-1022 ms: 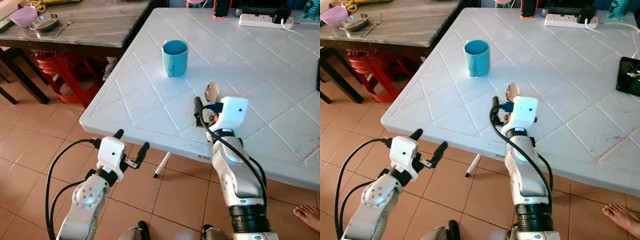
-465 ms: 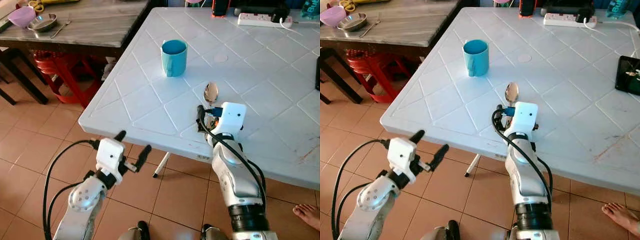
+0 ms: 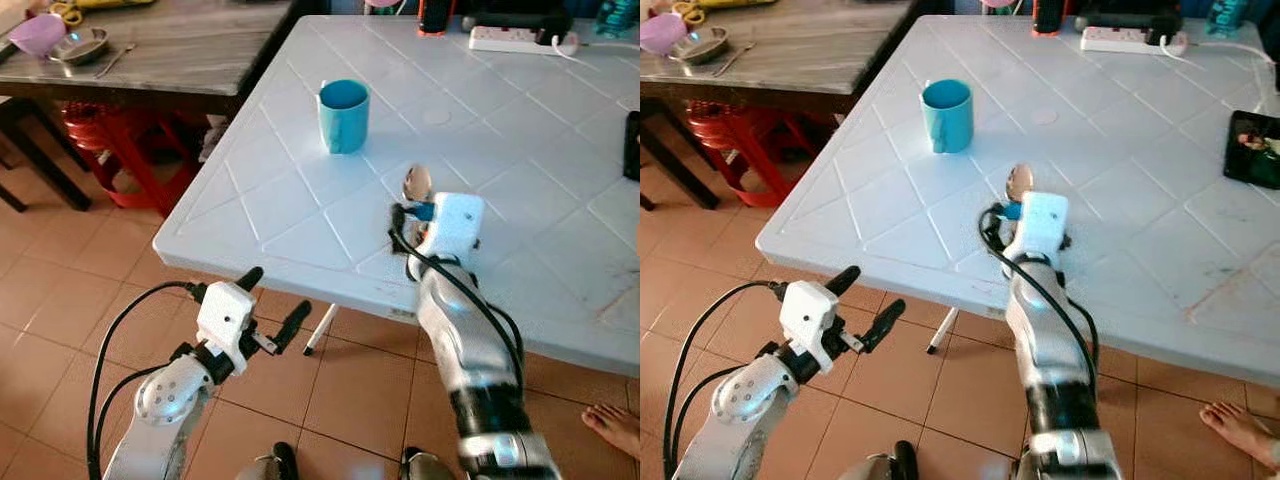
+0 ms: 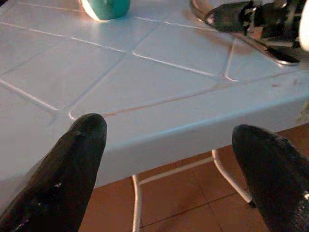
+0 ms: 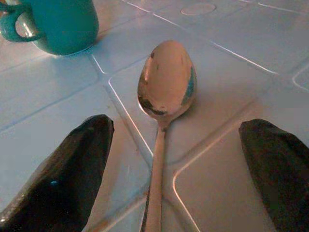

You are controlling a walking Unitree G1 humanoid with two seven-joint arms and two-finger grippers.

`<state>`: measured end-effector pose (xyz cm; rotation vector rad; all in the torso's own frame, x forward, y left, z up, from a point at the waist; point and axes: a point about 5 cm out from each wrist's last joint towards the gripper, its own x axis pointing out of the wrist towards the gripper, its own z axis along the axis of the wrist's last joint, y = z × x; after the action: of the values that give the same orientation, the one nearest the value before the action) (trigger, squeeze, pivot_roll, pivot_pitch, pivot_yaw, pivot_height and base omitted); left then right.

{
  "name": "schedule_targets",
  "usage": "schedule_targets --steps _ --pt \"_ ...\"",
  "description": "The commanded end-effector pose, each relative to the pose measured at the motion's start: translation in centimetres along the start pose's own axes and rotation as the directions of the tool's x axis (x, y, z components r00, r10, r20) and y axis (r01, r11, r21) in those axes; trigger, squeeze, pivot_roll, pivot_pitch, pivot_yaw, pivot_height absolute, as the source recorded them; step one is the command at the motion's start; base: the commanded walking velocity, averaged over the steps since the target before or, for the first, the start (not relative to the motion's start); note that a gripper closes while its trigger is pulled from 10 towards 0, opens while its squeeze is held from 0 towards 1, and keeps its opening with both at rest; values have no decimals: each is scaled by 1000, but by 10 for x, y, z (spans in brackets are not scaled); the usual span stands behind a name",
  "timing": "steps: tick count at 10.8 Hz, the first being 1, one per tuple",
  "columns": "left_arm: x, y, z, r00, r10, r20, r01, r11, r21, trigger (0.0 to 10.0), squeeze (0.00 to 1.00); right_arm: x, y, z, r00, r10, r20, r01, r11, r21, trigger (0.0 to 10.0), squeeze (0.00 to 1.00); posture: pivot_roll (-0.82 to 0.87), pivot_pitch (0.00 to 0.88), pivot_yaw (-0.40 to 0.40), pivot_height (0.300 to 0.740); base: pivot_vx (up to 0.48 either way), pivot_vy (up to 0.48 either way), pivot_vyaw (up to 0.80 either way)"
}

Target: Setting the table

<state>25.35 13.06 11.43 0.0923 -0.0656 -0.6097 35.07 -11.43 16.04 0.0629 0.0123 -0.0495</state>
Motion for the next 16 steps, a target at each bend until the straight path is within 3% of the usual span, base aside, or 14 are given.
schedule_targets --steps 1,2,3,4,5,16 --pt "-1 0 -3 1000 11 -14 -11 1000 -4 10000 0 2 14 -5 998 41 -45 -42 999 -11 10000 0 -57 249 117 740 0 0 0" --pt "-1 -3 -3 1000 10 -13 -10 1000 -9 10000 0 6 20 -6 996 43 -74 -49 996 -72 5961 0 -54 248 116 740 0 0 0" --pt "-1 -4 -3 1000 10 -13 -10 1000 -12 10000 0 7 23 -11 993 39 -108 -52 991 -122 2549 0 -50 247 113 740 0 0 0" --pt "-1 -4 -3 1000 11 -13 -11 1000 -13 10000 0 8 23 -13 992 35 -119 -52 987 -149 0 0 -50 247 113 740 0 0 0" --pt "-1 -2 -4 1000 15 -16 -15 1000 -12 10000 0 8 18 -21 987 -2 -162 -32 979 -203 0 0 -47 245 112 740 0 0 0" --pt "2 -2 -3 1000 10 -10 -10 1000 -8 10000 0 4 5 -42 963 -36 -266 5 993 -118 0 0 -53 242 121 740 0 0 0"
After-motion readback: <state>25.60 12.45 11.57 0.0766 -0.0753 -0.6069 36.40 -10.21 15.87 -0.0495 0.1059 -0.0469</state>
